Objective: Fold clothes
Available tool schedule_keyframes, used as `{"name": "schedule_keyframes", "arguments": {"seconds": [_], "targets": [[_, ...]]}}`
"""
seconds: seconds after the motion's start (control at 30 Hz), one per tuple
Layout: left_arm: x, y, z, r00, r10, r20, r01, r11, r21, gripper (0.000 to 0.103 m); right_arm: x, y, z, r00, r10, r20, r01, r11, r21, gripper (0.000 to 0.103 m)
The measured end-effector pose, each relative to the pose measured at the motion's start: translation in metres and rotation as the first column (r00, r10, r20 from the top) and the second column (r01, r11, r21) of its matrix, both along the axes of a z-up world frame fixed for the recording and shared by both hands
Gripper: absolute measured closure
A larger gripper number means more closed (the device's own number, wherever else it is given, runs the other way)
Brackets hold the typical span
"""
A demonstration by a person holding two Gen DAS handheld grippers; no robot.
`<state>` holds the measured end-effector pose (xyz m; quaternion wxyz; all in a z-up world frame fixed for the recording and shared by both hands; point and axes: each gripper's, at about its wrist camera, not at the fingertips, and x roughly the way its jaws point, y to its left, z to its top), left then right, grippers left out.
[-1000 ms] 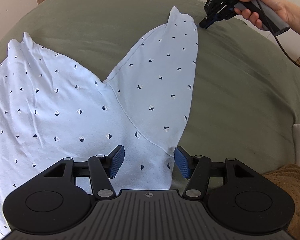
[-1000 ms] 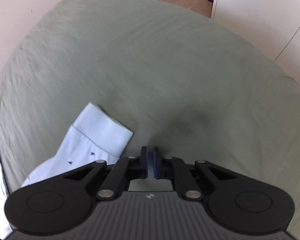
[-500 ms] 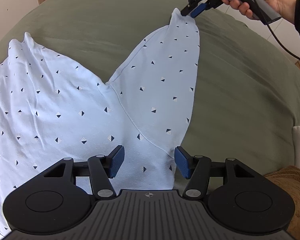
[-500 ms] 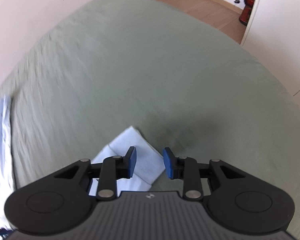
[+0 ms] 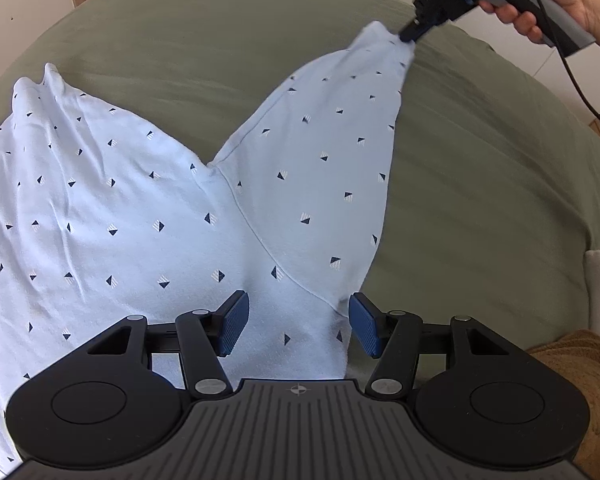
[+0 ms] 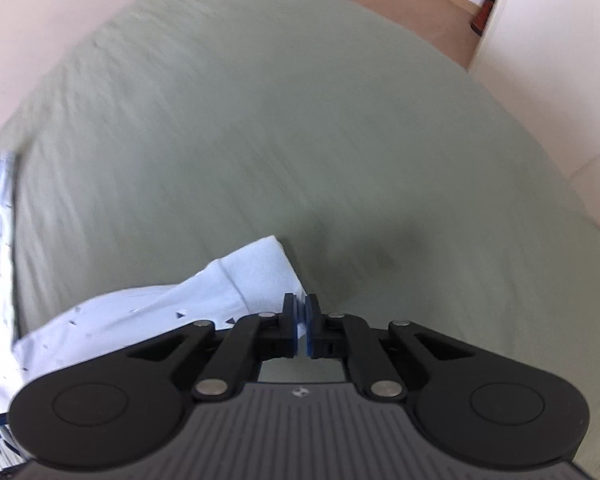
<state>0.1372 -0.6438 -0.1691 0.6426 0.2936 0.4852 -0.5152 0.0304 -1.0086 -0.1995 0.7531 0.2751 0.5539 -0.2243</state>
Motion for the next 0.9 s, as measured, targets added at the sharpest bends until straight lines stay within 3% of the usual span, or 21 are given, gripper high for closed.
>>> {"name": "schedule_keyframes", "arguments": {"seconds": [0.13,0.2,0.3,0.33,0.4,0.43,0.57,0.8,0.83,0.87,0.9], "targets": [[0.0,0.001,0.0,1.0,0.001,0.003,-0.001,1.0,0.003,0.049,-0.016,0.004,-0.006,1.0,0.002,0.028,-0.003,0.999,0.038,0.098],[0.0,0.001,0.0,1.0,0.001,0.004,-0.001,1.0,0.004,0.049,-0.02,0.004,-0.006,1.0,0.026,0.002,-0.026,0.998,0.057,0.092],[0.002,-0.001,0.0,1.0,0.005,0.004,-0.005,1.0,0.0,0.049,-0.024,-0.001,0.008,1.0,0.018,0.015,-0.018,1.0,0.024,0.089],[0.002,-0.002,0.0,1.0,0.007,0.004,-0.007,1.0,-0.002,0.049,-0.028,-0.003,0.01,0.999,0.009,0.032,-0.01,1.0,0.015,0.086],[0.003,-0.005,0.001,1.0,0.007,0.005,-0.007,1.0,-0.006,0.049,-0.026,-0.01,0.019,0.995,-0.036,0.089,0.036,0.999,0.0,0.066],[0.003,-0.006,0.001,1.0,0.007,0.006,-0.007,1.0,-0.008,0.049,-0.023,-0.014,0.026,0.991,-0.058,0.118,0.059,0.998,-0.005,0.065],[0.002,-0.007,0.0,1.0,0.005,0.003,-0.005,1.0,-0.007,0.049,-0.001,-0.017,0.029,0.988,-0.065,0.137,0.066,0.998,0.002,0.065],[0.002,-0.009,-0.005,1.0,0.002,-0.002,-0.002,1.0,0.002,0.049,0.034,-0.009,0.018,1.0,-0.003,0.006,0.003,1.0,0.015,0.066],[0.002,-0.01,-0.005,1.0,0.002,-0.003,-0.002,1.0,0.001,0.049,0.033,-0.01,0.018,1.0,-0.001,0.002,0.001,1.0,0.02,0.069],[0.002,-0.01,-0.005,1.0,0.001,-0.004,-0.001,1.0,0.0,0.049,0.034,-0.009,0.018,1.0,0.0,0.003,0.0,1.0,0.027,0.086],[0.002,-0.01,-0.006,1.0,0.001,-0.005,-0.001,1.0,-0.001,0.049,0.035,-0.009,0.017,1.0,0.002,0.005,-0.002,0.999,0.035,0.088]]}}
